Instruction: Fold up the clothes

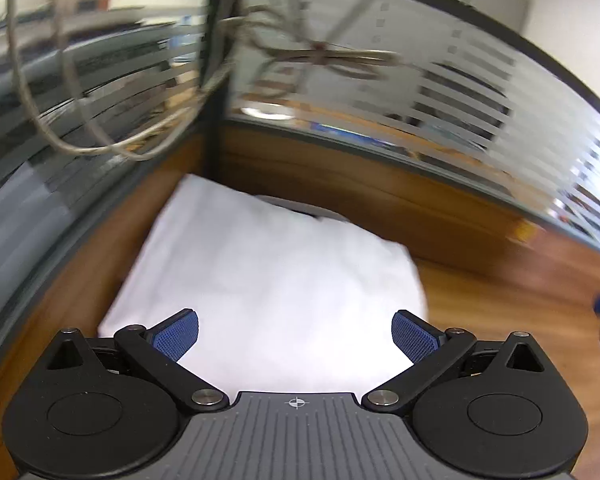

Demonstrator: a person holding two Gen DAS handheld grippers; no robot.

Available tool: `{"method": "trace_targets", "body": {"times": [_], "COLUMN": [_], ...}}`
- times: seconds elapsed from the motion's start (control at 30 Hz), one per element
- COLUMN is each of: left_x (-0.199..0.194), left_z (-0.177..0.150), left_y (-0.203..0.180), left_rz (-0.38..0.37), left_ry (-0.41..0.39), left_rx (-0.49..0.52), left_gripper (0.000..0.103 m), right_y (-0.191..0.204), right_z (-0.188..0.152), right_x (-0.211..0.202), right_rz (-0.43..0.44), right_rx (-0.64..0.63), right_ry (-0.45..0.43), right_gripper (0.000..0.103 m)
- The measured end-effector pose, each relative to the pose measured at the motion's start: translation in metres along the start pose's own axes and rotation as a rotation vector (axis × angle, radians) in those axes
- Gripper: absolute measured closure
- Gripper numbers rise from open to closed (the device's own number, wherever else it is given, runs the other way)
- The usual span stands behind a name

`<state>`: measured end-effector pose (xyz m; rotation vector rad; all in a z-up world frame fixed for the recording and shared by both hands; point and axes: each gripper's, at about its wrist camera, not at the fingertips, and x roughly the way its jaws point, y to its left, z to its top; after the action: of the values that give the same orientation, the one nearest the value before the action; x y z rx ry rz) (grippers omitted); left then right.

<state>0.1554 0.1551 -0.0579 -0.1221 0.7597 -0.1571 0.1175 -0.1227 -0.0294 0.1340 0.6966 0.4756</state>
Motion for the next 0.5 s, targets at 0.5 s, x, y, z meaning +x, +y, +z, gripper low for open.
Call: {"method": "trace_targets", "body": {"times": [0.5], "left_x": [-0.100], "left_z": [-0.078], "left_y": [-0.132], "left_rz": [0.079], "left_ry": [0.030], "left_rx": [0.021], "left_gripper": [0.000], "right_y": [-0.006], "right_z": [-0.046], "right_x": [-0.113], "right_rz": [0.046], "right_rx": [-0.127], "right_ry": [0.020], "right_gripper": [0.001]}}
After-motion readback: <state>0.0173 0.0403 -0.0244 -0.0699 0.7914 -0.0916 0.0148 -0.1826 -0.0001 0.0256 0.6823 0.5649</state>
